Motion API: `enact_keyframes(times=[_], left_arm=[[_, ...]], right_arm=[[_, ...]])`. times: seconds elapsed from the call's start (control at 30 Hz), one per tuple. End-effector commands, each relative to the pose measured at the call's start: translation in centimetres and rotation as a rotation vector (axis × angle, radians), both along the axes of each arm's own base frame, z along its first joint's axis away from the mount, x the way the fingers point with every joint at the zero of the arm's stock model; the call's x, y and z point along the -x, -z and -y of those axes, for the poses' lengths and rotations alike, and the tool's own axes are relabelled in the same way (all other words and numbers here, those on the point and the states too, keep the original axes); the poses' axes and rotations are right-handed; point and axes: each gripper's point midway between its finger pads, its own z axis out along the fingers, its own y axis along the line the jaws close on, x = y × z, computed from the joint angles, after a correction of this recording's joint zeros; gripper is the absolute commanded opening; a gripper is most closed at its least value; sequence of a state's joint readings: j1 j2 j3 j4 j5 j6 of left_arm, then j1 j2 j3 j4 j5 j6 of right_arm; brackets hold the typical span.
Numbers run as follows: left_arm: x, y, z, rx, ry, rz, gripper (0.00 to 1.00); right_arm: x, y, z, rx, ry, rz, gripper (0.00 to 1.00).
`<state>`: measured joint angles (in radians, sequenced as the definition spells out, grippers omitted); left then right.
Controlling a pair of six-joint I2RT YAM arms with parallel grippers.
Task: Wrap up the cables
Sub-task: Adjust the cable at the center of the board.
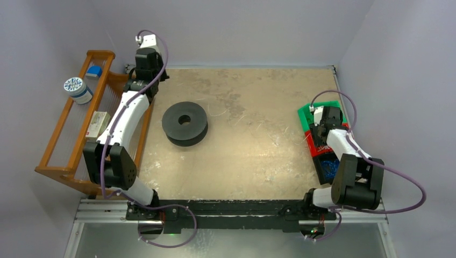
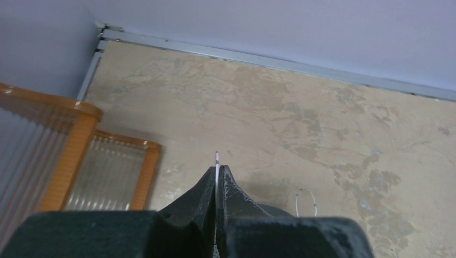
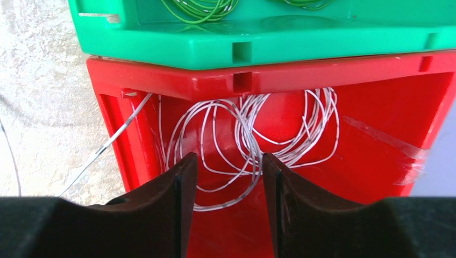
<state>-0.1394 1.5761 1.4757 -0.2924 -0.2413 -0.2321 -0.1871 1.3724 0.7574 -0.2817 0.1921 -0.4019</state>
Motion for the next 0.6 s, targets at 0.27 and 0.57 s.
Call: enact_keyframes(times=[0.27,0.57], left_arm=[[0.2,-4.7,-2.6,0.049,-0.051,0.142,0.00],[-0.5,-4.4,-1.5,0.079,0.002,0.131,0.00]], right_arm=[[-2.1,-2.7,-0.2,-0.016,0.002,0.106,0.08],[-4.8,-10.6,-0.1,0.010,-0.046,0.262,0.02]])
